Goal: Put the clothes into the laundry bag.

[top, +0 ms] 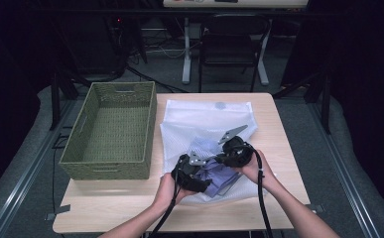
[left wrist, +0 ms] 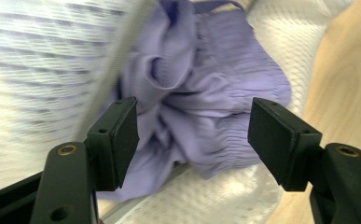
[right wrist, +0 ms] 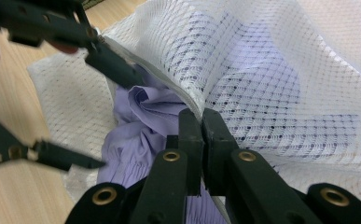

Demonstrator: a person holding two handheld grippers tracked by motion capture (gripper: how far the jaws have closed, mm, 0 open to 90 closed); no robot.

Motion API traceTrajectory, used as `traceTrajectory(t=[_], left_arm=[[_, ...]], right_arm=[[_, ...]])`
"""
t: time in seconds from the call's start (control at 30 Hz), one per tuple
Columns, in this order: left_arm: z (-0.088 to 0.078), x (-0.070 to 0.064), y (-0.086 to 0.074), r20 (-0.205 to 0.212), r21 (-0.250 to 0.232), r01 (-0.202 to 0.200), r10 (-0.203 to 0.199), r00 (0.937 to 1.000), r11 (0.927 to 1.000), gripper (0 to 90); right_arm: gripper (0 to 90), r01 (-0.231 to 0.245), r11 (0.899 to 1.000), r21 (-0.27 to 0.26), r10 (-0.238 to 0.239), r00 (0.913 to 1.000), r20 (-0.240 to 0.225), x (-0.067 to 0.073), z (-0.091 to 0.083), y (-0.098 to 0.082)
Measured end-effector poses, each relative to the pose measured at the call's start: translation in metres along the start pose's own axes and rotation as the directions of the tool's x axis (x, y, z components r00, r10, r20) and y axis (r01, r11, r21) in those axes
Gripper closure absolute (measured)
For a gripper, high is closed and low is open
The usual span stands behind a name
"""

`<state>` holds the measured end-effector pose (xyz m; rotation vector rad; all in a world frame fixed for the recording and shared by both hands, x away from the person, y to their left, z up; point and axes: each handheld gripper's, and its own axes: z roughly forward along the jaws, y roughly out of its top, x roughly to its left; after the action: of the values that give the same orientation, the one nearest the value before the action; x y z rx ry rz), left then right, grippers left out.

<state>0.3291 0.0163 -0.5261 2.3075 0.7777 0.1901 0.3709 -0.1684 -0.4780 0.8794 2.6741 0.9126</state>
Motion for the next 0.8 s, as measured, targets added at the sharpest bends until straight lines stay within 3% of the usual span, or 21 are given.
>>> traceTrajectory(t=[0.13,0.27,0.37,0.5,0.6,0.8], left_arm=[[0.016,-0.003,0.002,0.007,0.034,-0.010,0.009,0.9999,0.9994,36.3],[0.028,-0.006,0.000,0.009,0.066,-0.027,0.027,0.9996,0.9974,47.1],[0.036,-0.004,-0.004,0.024,0.095,-0.012,0.009,0.9997,0.9954,56.7],[0.042,0.001,-0.008,0.024,0.097,0.009,-0.011,0.9997,0.9953,73.1],[0.043,0.001,-0.009,0.032,0.093,-0.001,-0.002,0.9995,0.9956,81.5],[0.040,0.001,-0.008,0.009,0.063,-0.009,0.009,0.9999,0.9979,86.5]], right_arm=[[88.2,0.008,1.000,0.013,-0.008,1.0000,-0.006,0.000,0.000,0.000],[88.2,0.006,1.000,0.009,-0.006,0.9999,-0.009,0.000,0.003,-0.001],[88.2,0.002,1.000,0.021,-0.002,0.9999,-0.010,0.001,0.003,-0.001],[88.2,0.003,1.000,0.019,-0.003,0.9999,-0.015,0.001,0.004,-0.001],[88.2,0.003,1.000,0.023,-0.003,0.9999,-0.010,0.001,0.003,-0.001],[88.2,0.006,1.000,0.019,-0.006,0.9999,-0.015,0.001,0.001,0.000]])
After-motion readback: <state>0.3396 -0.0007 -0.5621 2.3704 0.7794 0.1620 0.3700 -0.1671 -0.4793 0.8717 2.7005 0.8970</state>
